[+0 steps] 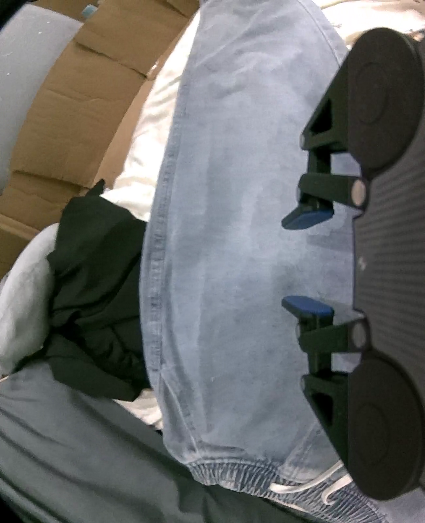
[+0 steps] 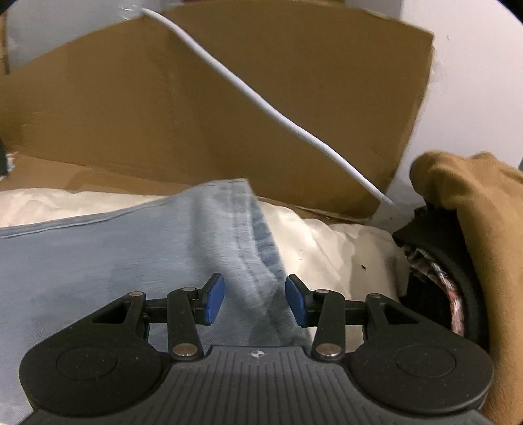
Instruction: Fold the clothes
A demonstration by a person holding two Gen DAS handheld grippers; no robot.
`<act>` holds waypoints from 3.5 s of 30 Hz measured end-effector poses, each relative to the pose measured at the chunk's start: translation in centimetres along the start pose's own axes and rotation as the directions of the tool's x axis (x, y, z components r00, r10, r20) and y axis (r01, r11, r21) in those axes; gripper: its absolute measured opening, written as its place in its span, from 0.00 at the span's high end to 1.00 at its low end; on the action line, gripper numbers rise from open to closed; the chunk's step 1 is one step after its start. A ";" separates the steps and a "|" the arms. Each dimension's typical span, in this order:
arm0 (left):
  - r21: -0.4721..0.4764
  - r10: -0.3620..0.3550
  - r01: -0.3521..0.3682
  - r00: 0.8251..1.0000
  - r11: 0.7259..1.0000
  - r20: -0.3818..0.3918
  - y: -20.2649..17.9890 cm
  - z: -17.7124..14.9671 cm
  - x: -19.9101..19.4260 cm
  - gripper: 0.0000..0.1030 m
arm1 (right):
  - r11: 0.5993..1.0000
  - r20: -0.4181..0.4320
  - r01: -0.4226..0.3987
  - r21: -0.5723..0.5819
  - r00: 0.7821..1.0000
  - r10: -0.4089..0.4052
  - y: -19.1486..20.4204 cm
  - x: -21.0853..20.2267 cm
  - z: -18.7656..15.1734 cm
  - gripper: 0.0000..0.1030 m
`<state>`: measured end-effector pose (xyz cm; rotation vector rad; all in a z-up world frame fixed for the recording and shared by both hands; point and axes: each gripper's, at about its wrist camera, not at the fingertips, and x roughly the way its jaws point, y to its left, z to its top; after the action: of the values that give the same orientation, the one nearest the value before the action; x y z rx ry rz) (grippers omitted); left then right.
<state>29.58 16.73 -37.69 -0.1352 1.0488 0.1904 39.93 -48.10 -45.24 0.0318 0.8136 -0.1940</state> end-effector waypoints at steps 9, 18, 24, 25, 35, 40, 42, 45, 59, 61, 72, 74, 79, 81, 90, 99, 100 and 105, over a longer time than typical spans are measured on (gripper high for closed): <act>-0.002 -0.026 0.026 1.000 1.000 -0.002 -0.3 -0.6 0.6 0.54 | 0.995 0.016 -0.094 0.038 0.995 0.094 -1.4 0.2 -0.6 0.52; -0.014 -0.030 0.030 0.999 0.999 -0.016 -0.4 -1.0 1.0 0.54 | 0.982 0.018 -0.153 0.111 0.988 0.152 -2.4 0.8 -0.1 0.73; -0.018 -0.030 0.029 0.999 0.999 -0.031 -0.5 -1.5 1.4 0.54 | 0.990 -0.013 -0.115 0.083 0.993 0.117 -2.2 1.4 0.1 0.73; -0.018 -0.030 0.029 0.999 0.999 -0.033 -0.5 -1.5 1.4 0.53 | 0.991 -0.016 -0.107 0.077 0.994 0.108 -2.2 1.4 0.1 0.72; 0.002 -0.036 0.036 0.998 0.999 -0.053 -0.7 -2.0 1.6 0.53 | 0.994 -0.071 -0.099 0.044 0.992 0.102 -2.4 1.2 -0.3 0.66; -0.010 -0.036 0.035 0.997 0.999 -0.062 -0.3 -2.5 1.7 0.54 | 0.992 -0.091 -0.121 0.032 0.988 0.123 -2.3 0.7 -0.5 0.68; -0.010 -0.036 0.035 0.997 0.999 -0.063 -0.3 -2.5 1.7 0.54 | 0.991 -0.091 -0.130 0.014 0.987 0.130 -2.2 0.7 -0.5 0.80; -0.009 -0.037 0.037 0.997 0.999 -0.061 -0.3 -2.5 1.7 0.53 | 0.991 -0.083 -0.132 -0.003 0.988 0.131 -2.1 0.7 -0.4 0.96; -0.010 -0.049 0.048 0.998 0.999 -0.049 -0.2 -2.5 1.5 0.53 | 0.994 0.021 -0.005 -0.113 1.000 0.008 -1.7 -1.2 -0.2 1.00; -0.012 -0.049 0.049 0.998 0.999 -0.050 -0.1 -2.4 1.6 0.53 | 0.993 -0.005 0.004 -0.121 1.000 -0.005 -1.5 -0.7 -0.3 1.00; -0.033 -0.071 0.069 0.996 0.997 -0.050 0.2 -2.7 0.8 0.53 | 1.000 0.043 0.005 -0.023 0.999 -0.004 -1.9 -4.0 -0.6 0.83; -0.030 -0.077 0.076 0.996 0.997 -0.052 0.1 -2.9 0.6 0.53 | 1.000 0.044 -0.022 -0.021 0.999 0.023 -1.4 -4.8 -1.5 0.69; -0.003 -0.103 0.103 0.992 0.995 -0.068 -0.6 -3.9 0.3 0.53 | 0.995 0.009 -0.083 -0.063 0.996 0.084 0.5 -5.0 -3.5 0.66; 0.000 -0.116 0.116 0.990 0.993 -0.077 -0.9 -4.4 0.3 0.53 | 0.994 -0.032 -0.078 -0.080 0.997 0.075 1.0 -4.3 -4.2 0.66; 0.042 -0.195 0.201 0.974 0.979 -0.111 -3.3 -5.6 0.9 0.53 | 0.985 -0.094 0.014 -0.175 0.995 -0.031 0.9 -2.6 -5.0 0.68; 0.233 -0.193 0.232 0.965 0.944 -0.178 -8.6 -6.5 2.5 0.39 | 0.976 -0.094 0.054 -0.212 0.993 -0.075 1.5 -2.7 -5.5 0.68; 0.235 -0.192 0.232 0.965 0.944 -0.181 -8.7 -6.4 2.5 0.42 | 0.976 -0.098 0.057 -0.212 0.992 -0.079 1.5 -2.6 -5.3 0.68; 0.148 -0.318 0.336 0.939 0.930 -0.129 -7.8 -5.0 0.9 0.61 | 0.979 -0.086 0.087 -0.183 0.991 -0.104 1.8 -3.5 -4.7 0.69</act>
<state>27.45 8.18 -40.78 -0.1671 1.1243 -0.2105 34.51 -45.29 -46.04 -0.1685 0.9257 -0.2104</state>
